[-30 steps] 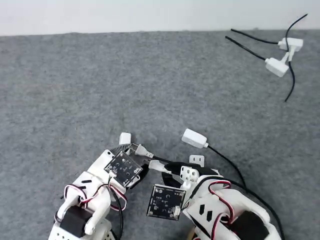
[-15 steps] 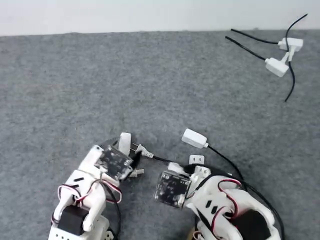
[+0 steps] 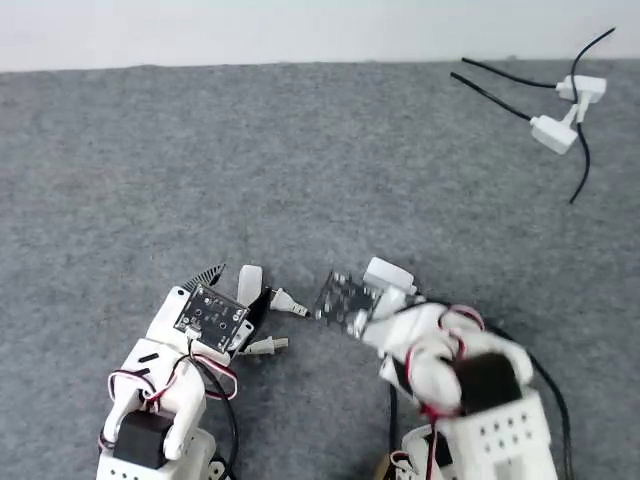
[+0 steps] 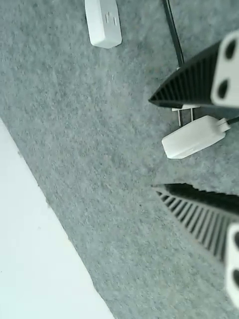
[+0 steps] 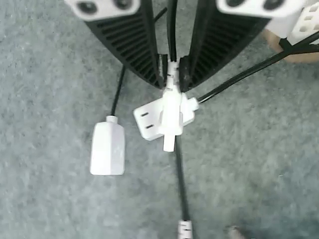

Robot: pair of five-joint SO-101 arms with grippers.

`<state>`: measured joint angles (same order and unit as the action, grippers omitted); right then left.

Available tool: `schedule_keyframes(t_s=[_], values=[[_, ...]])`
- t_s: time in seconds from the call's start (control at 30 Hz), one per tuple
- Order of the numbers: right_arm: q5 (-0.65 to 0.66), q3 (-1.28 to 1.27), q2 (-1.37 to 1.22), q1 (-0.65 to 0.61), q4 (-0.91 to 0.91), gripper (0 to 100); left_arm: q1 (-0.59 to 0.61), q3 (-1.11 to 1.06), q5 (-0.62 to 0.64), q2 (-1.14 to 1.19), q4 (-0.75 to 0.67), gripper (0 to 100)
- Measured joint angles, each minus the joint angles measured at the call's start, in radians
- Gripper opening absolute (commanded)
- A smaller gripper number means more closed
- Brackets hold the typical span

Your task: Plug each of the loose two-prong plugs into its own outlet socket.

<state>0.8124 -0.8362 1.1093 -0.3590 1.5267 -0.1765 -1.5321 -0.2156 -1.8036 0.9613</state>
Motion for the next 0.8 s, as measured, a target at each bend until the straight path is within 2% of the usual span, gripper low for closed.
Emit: schedule_keyframes(t_s=[0.43,0.57,0.8], values=[[0.0,0.359,-0.597,0.014,0.135,0.9,0.037,-0.014,0.002,0.0,-0.043,24],[0.0,0.474,-0.749,0.061,0.173,0.9,0.037,-0.014,0.002,0.0,-0.043,24],[0.054,0.632,-0.842,0.16,0.209,0.9,0.037,-0.014,0.002,0.0,-0.043,24]])
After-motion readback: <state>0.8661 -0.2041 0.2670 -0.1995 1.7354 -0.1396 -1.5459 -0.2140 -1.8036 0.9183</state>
